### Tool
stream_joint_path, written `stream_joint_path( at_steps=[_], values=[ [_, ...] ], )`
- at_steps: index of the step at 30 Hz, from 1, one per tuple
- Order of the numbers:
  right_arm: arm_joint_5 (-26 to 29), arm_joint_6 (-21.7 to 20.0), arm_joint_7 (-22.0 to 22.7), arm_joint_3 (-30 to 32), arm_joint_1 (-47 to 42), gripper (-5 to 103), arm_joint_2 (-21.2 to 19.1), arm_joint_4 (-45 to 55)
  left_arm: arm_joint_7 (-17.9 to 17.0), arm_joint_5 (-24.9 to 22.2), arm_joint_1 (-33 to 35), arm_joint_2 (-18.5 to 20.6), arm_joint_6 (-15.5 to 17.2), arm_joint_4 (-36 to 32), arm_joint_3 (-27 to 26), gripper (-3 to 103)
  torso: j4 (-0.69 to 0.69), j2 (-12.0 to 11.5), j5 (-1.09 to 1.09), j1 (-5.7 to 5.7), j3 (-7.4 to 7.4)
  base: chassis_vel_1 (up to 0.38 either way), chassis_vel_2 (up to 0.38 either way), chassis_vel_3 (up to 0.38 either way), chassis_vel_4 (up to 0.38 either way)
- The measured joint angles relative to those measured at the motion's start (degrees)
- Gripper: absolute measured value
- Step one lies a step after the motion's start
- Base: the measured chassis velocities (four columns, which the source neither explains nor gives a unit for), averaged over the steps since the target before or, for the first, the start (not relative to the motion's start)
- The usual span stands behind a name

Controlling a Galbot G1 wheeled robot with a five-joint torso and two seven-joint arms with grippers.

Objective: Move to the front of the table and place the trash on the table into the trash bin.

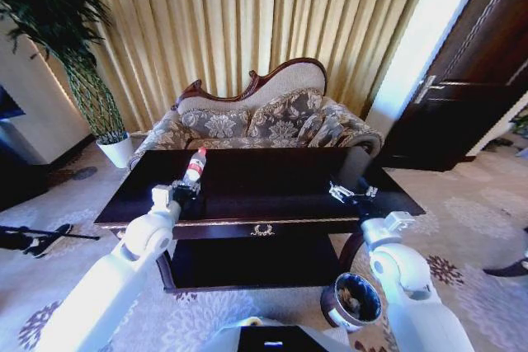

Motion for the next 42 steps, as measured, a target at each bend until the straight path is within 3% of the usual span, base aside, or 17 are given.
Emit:
stream_joint_path(
  at_steps=[2, 3, 6, 7, 10, 11, 13, 15, 19, 25, 29, 42],
  values=[
    [1.39, -0.05, -0.01, -0.83, 0.71, 100, -0.49, -0.06, 3.88, 5.89, -0.02, 1.21, -5.01, 1.39, -0.08, 35, 0.00, 0.00, 0.00, 0.00, 0.00, 0.000, 0.000, 0.000, 0.000],
    [1.39, -0.05, -0.01, -0.83, 0.71, 100, -0.49, -0.06, 3.88, 5.89, -0.02, 1.21, -5.01, 1.39, -0.08, 35, 0.00, 0.00, 0.00, 0.00, 0.00, 0.000, 0.000, 0.000, 0.000],
    [10.20, -2.41, -0.08, -3.09, 2.53, 100, -2.45, 1.05, 8.73, 14.37, -1.95, 4.29, -12.87, 3.75, 1.17, 35, 0.01, 0.00, 0.00, 0.00, 0.00, 0.000, 0.000, 0.000, 0.000],
    [10.20, -2.41, -0.08, -3.09, 2.53, 100, -2.45, 1.05, 8.73, 14.37, -1.95, 4.29, -12.87, 3.75, 1.17, 35, 0.01, 0.00, 0.00, 0.00, 0.00, 0.000, 0.000, 0.000, 0.000],
    [25.01, -5.44, 0.95, -6.22, 4.42, 100, -4.98, 3.71, 10.06, 21.22, -7.32, 8.32, -20.72, 6.13, 5.31, 35, 0.00, 0.00, 0.01, 0.00, 0.00, 0.000, 0.000, 0.000, 0.000],
    [25.01, -5.44, 0.95, -6.22, 4.42, 100, -4.98, 3.71, 10.06, 21.22, -7.32, 8.32, -20.72, 6.13, 5.31, 35, 0.00, 0.00, 0.01, 0.00, 0.00, 0.000, 0.000, 0.000, 0.000],
    [35.73, -6.63, 3.47, -8.93, 6.61, 100, -6.35, 5.10, 10.22, 25.78, -12.43, 10.74, -26.31, 7.64, 8.97, 35, 0.01, 0.00, 0.00, 0.00, 0.00, 0.000, 0.000, 0.000, 0.000],
    [39.69, -6.83, 4.16, -10.95, 8.33, 100, -6.73, 4.66, 10.15, 28.17, -15.75, 11.64, -29.60, 8.60, 11.39, 35, 0.00, 0.00, 0.01, 0.00, 0.00, 0.000, 0.000, 0.000, 0.000],
    [42.52, -6.51, 4.27, -14.32, 11.92, 100, -6.54, 1.96, 9.80, 31.12, -21.44, 11.94, -32.72, 9.70, 16.35, 35, -0.01, 0.00, 0.01, 0.00, 0.00, 0.000, 0.000, 0.000, 0.000],
    [43.02, -4.14, 3.80, -19.24, 19.71, 100, -5.24, -3.16, 9.81, 32.61, -27.63, 9.75, -32.32, 10.70, 22.59, 35, -0.01, -0.01, 0.01, 0.00, 0.01, 0.000, 0.000, 0.000, 0.000],
    [43.11, -3.48, 2.90, -21.16, 27.78, 100, -3.47, -7.60, 9.87, 32.60, -32.62, 6.30, -31.00, 13.46, 27.53, 35, 0.00, -0.01, 0.01, 0.01, 0.01, 0.000, 0.000, 0.000, 0.000],
    [42.49, -3.42, 2.42, -21.60, 32.53, 100, -3.15, -11.33, 9.89, 31.38, -36.57, 3.24, -28.93, 14.92, 35.04, 35, 0.00, -0.01, 0.01, 0.00, 0.00, 0.000, 0.000, 0.000, 0.000]
  ],
)
